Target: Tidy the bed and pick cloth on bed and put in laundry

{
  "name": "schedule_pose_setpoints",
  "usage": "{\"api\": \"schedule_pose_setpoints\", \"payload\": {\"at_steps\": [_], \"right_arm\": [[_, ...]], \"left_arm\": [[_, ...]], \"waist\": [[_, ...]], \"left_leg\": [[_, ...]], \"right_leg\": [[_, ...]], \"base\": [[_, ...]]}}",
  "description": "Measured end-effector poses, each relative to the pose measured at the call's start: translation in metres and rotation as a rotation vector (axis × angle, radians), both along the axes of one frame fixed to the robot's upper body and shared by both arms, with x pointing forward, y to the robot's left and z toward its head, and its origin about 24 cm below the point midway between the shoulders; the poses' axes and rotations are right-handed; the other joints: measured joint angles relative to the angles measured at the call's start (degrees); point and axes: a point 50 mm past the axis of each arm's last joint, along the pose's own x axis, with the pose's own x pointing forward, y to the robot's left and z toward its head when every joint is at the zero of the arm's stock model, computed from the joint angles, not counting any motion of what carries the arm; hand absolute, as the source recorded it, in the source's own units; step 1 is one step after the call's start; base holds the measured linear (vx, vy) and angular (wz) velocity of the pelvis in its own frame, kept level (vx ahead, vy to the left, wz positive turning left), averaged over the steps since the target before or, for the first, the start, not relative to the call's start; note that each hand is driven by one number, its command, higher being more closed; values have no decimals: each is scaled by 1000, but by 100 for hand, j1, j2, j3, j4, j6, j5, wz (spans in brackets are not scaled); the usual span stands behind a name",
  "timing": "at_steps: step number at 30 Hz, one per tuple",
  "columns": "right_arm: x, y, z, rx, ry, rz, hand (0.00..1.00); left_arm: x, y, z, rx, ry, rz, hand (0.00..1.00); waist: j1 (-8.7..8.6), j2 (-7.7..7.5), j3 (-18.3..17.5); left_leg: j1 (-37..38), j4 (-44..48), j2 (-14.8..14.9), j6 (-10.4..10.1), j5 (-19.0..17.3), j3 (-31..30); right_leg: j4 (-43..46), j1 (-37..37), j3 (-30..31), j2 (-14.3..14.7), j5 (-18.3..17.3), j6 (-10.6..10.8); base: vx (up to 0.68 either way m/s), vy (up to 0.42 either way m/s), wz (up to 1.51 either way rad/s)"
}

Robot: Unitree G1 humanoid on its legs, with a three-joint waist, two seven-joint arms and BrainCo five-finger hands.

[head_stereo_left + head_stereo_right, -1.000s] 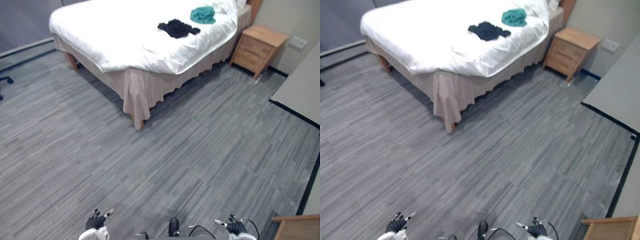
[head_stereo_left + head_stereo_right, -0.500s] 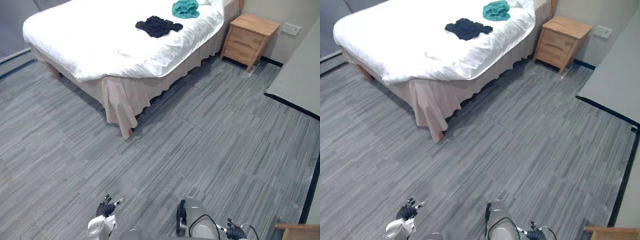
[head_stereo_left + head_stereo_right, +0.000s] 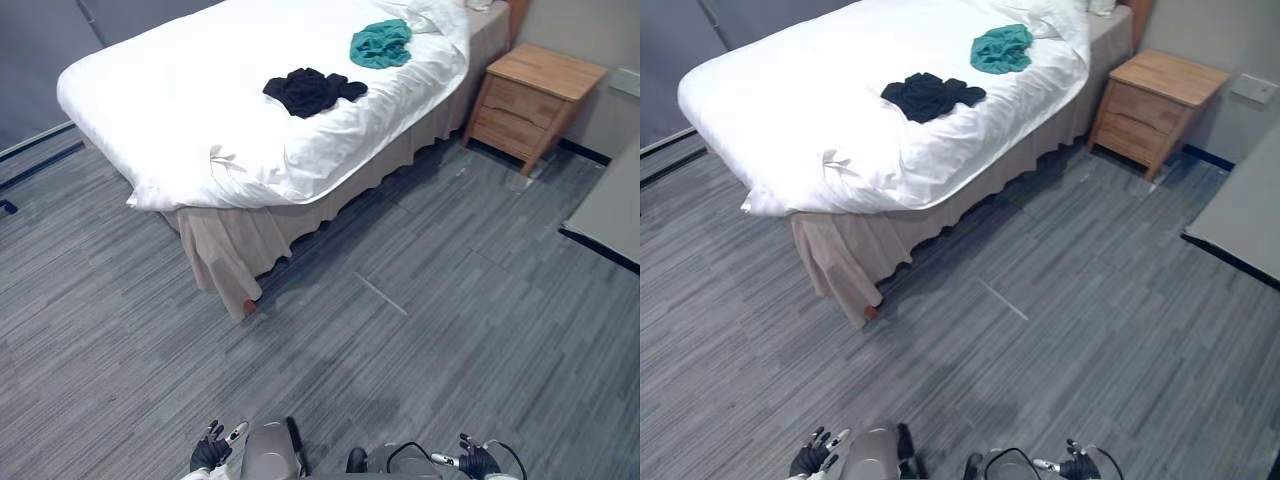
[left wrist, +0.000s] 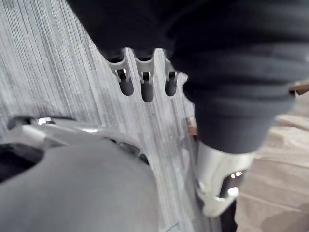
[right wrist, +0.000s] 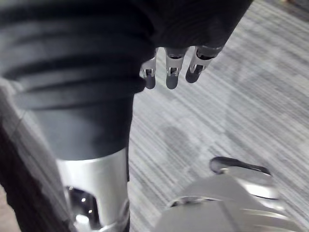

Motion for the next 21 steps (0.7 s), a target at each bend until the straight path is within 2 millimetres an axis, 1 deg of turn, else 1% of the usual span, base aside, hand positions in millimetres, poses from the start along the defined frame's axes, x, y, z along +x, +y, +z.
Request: {"api": "schedule_pose_setpoints", "payload": {"at_steps": [1, 2, 3, 4, 5, 6, 7, 8, 9, 10, 11, 12, 13, 14, 15, 16, 17, 18, 19, 20, 21], "right_arm": [[2, 7, -2, 14, -5, 9, 0], [-3, 7, -3, 17, 10, -2, 0], [0, 7, -3, 18, 4, -1, 0], [5, 7, -1, 20, -6, 0, 0], [5, 7, -2, 24, -5, -9, 0], [4, 8, -2, 27, 0, -11, 0], [1, 10, -4, 36, 11, -16, 0], [1, 12, -5, 42, 16, -18, 0], [0, 15, -8, 57, 24, -28, 0], [-1, 16, -9, 65, 24, -44, 0], [-4, 19, -10, 76, 27, -66, 0], [-7, 21, -12, 86, 33, -80, 0], [-9, 24, -14, 103, 36, -114, 0], [-10, 28, -15, 115, 36, -134, 0], [-11, 30, -16, 126, 39, -147, 0], [-14, 35, -17, 141, 53, -151, 0], [-18, 42, -19, 167, 70, -157, 0], [-20, 41, -20, 167, 77, -160, 0], [-17, 34, -17, 152, 70, -165, 0], [-14, 26, -13, 130, 55, -165, 0], [-10, 22, -11, 120, 41, -166, 0]], "left_arm": [[0, 1, 0, -4, 6, 15, 0], [4, -3, 0, -20, 1, 15, 0], [9, -4, 0, -24, -3, 5, 0], [8, -4, -2, -29, 21, 4, 0], [5, -4, -3, -24, 38, 0, 0], [4, -2, -4, -17, 45, -10, 0], [3, 3, -3, 6, 57, -38, 0], [3, 5, -3, 15, 57, -41, 0], [10, 12, 0, 36, 40, -47, 0], [16, 15, 3, 48, 21, -54, 0], [25, 18, 7, 59, -5, -68, 0], [31, 20, 9, 63, -21, -75, 0], [36, 23, 12, 72, -34, -84, 0], [33, 25, 11, 74, -29, -78, 0], [29, 26, 11, 76, -20, -71, 0], [21, 29, 11, 78, -18, -44, 0], [16, 37, 14, 101, -29, -17, 0], [17, 32, 13, 86, -32, -5, 0], [17, 22, 11, 58, -39, 3, 0], [16, 11, 10, 30, -52, 8, 0], [21, 7, 11, 13, -73, 9, 0]], "waist": [[-33, -318, -165], [-60, -421, -254], [-69, -433, -256], [-82, -460, -244], [-124, -449, -242], [-129, -448, -235], [-137, -435, -238], [-148, -418, -243], [-149, -302, -270], [-161, -247, -266], [-166, -237, -241], [-163, -269, -240], [-140, -324, -228], [-111, -375, -213], [-88, -414, -233], [-70, -568, -315], [-11, -830, -469], [1, -733, -453], [5, -529, -520], [-25, -223, -581], [-88, -210, -491]], "left_leg": [[108, -148, -294, -72, -168, -114], [149, -252, -395, -40, -174, -305], [210, -253, -393, -126, -217, -495], [363, -207, -397, -314, -328, -699], [621, -208, -395, -469, -414, -942], [787, -216, -376, -525, -413, -1026], [1068, -214, -296, -652, -466, -1226], [1172, -216, -240, -699, -491, -1358], [1284, -230, -21, -850, -534, -1756], [1298, -265, 110, -946, -525, -2014], [1333, -372, 209, -1059, -541, -2348], [1357, -446, 252, -1105, -544, -2549], [1427, -485, 321, -1261, -595, -2767], [1503, -438, 398, -1451, -692, -2879], [1572, -364, 432, -1544, -793, -2890], [1680, -172, 443, -1724, -1000, -2903], [1744, 135, 428, -1961, -1295, -2756], [1775, 342, 592, -2060, -1410, -2682], [1757, 515, 940, -2140, -1480, -2551], [1748, 769, 1175, -2302, -1472, -2366], [1589, 1255, 1355, -2347, -1399, -2268]], "right_leg": [[272, -54, -81, -166, -55, 4], [1107, -411, -84, -301, -22, 102], [2051, -811, -149, -469, 145, 354], [3291, -1278, -223, -752, 179, 464], [4059, -1571, -229, -1032, 47, 580], [4239, -1658, -234, -1177, -36, 645], [4212, -1802, -237, -1432, -178, 636], [4043, -1900, -216, -1508, -223, 615], [3210, -2225, 93, -1499, -264, 665], [2556, -2368, 339, -1429, -174, 776], [1637, -2501, 696, -1363, 120, 902], [1036, -2582, 913, -1363, 406, 937], [247, -2617, 1170, -1389, 900, 923], [-170, -2658, 1285, -1403, 1337, 957], [-216, -2692, 1290, -1425, 1541, 926], [-90, -2727, 1277, -1504, 1799, 720], [4, -2614, 1259, -1669, 1974, 533], [117, -2575, 1206, -1596, 2036, 506], [201, -2504, 1009, -1425, 1966, 430], [246, -2464, 868, -1260, 1586, 335], [255, -2323, 792, -1230, 1474, 301]], "base": [[504, -68, 69], [504, -60, 93], [503, -2, 78], [495, 2, 83], [487, -4, 78], [483, -29, 93], [381, -50, 77], [529, -184, 118], [399, -215, 121], [429, -294, 150], [243, -216, 124], [289, -283, 124], [297, -313, 101], [288, -328, 80], [431, -450, 48], [515, -530, 38], [560, -571, 35], [381, -397, 30], [384, -322, 34], [367, -257, 43], [389, -311, 48]]}}
